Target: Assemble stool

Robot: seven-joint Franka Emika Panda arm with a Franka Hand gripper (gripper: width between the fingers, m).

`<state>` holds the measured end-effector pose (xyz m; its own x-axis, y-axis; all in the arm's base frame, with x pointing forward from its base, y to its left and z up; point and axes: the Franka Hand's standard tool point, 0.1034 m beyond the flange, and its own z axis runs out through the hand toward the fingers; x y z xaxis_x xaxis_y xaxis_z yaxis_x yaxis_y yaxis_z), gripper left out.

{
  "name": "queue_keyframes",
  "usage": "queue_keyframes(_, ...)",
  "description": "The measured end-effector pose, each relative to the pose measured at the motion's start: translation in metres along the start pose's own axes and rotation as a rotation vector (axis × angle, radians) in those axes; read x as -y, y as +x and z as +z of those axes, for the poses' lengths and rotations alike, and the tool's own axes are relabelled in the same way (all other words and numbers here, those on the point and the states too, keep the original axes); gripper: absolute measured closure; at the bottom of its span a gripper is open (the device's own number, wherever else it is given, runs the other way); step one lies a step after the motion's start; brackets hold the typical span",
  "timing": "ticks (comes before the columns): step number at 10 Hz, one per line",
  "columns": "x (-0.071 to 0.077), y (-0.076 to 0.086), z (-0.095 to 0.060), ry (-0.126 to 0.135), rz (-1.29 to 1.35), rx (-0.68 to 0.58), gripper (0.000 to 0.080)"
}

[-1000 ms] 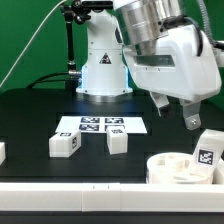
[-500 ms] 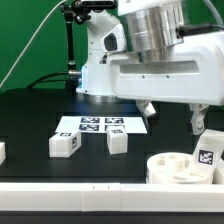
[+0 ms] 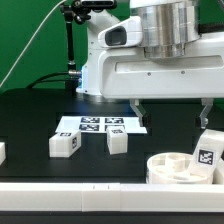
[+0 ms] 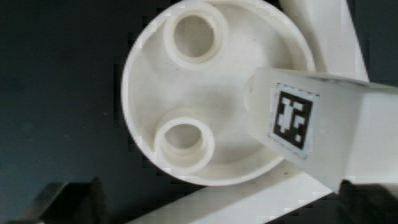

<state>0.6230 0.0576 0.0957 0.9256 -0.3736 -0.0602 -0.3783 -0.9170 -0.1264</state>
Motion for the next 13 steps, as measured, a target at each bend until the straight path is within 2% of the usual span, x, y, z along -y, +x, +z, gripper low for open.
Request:
queue_keyframes(2, -0.001, 0.0, 0.0, -0.001, -0.169, 0.0, 0.015)
queue_keyframes(3, -0.006, 0.0, 0.001, -0.017, -0.262, 0.0, 0.015)
queue_keyframes(5, -0.025, 0.003, -0.002, -0.028, -0.328, 0.002, 0.015)
queue_keyframes(7, -0.051, -0.001, 0.008, -0.047, -0.331, -0.023, 0.015)
queue_keyframes(11, -0.05, -0.001, 0.009, -0.048, -0.335, -0.023, 0.015)
queue_keyframes(12, -0.055, 0.0, 0.013, -0.053, -0.337, -0.041, 0.015)
queue_keyframes(13, -0.063, -0.008, 0.021, -0.063, -0.321, -0.066, 0.015)
